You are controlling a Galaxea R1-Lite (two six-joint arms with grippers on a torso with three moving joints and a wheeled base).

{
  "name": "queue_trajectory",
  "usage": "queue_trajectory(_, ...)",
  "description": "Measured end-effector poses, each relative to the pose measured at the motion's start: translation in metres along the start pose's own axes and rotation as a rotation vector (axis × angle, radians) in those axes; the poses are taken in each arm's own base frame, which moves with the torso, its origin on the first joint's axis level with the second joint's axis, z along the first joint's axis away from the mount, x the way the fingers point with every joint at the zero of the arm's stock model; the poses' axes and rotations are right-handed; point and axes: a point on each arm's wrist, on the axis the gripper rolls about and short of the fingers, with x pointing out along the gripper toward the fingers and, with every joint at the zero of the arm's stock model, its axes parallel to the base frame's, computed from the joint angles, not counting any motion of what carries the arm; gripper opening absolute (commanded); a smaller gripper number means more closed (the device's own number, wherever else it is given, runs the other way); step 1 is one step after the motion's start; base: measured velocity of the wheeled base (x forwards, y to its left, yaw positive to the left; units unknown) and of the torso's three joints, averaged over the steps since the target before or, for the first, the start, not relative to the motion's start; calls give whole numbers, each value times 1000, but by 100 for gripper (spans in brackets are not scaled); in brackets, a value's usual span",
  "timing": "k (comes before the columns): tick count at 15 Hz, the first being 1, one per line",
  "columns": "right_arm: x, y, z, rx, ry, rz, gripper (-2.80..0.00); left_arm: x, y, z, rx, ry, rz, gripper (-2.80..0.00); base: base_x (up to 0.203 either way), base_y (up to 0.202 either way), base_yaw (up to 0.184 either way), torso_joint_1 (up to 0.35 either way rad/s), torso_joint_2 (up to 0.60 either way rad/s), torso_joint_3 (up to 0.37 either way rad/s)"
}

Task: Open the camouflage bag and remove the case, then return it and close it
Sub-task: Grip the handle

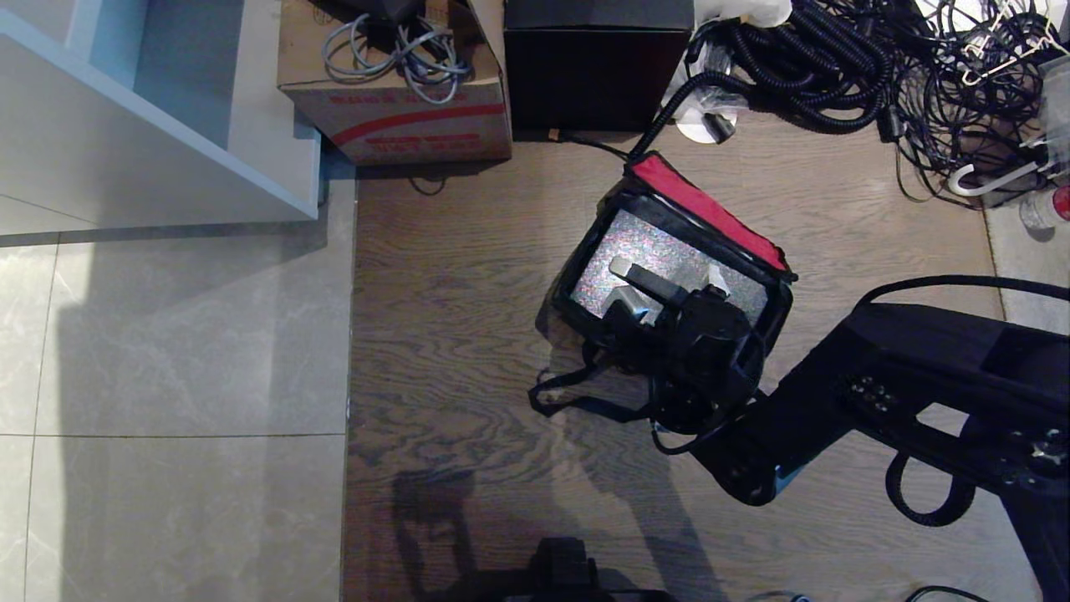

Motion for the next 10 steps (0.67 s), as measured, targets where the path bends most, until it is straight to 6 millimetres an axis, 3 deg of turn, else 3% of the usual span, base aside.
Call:
queue_trajectory(5,32,-4,-3,79,61,-87,0,0,0,0,0,-1,0,-280,0,0,0,0,0,0)
queue_trajectory(10,72,-18,-20,137,116,-193,0,0,0,0,0,0,0,-280,0,0,0,0,0,0)
